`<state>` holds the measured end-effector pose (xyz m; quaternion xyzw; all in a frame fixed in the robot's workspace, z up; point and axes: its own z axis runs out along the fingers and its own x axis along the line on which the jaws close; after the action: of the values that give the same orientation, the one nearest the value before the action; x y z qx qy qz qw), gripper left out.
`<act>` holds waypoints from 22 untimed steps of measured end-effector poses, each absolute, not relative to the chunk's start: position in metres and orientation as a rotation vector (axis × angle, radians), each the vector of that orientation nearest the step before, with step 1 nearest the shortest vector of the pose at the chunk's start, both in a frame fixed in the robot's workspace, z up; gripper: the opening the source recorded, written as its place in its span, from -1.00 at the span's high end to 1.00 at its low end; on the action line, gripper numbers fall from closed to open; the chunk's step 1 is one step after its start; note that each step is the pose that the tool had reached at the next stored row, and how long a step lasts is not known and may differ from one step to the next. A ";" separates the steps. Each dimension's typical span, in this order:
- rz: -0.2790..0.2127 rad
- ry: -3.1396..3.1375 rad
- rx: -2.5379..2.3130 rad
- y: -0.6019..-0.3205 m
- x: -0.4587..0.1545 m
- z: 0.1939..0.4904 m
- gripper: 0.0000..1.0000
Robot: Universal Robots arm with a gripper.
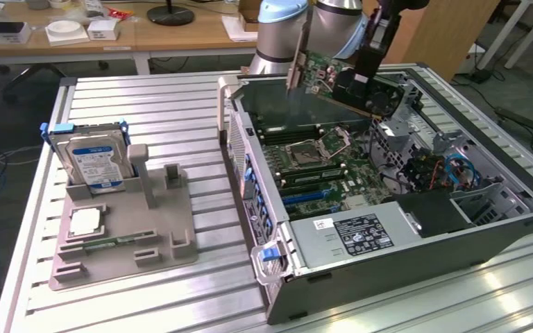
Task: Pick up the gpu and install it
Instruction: 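Insert the gpu into the slot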
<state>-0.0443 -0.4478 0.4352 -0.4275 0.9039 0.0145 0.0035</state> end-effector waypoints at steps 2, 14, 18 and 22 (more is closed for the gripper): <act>0.045 2.821 -1.366 -0.448 -0.044 0.435 0.47; 0.046 2.743 -1.521 -0.448 -0.044 0.435 0.47; 0.046 2.715 -1.571 -0.448 -0.044 0.435 0.47; 0.046 2.686 -1.622 -0.448 -0.044 0.435 0.47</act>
<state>-0.0442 -0.4478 0.4350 -0.5168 0.8560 0.0147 0.0020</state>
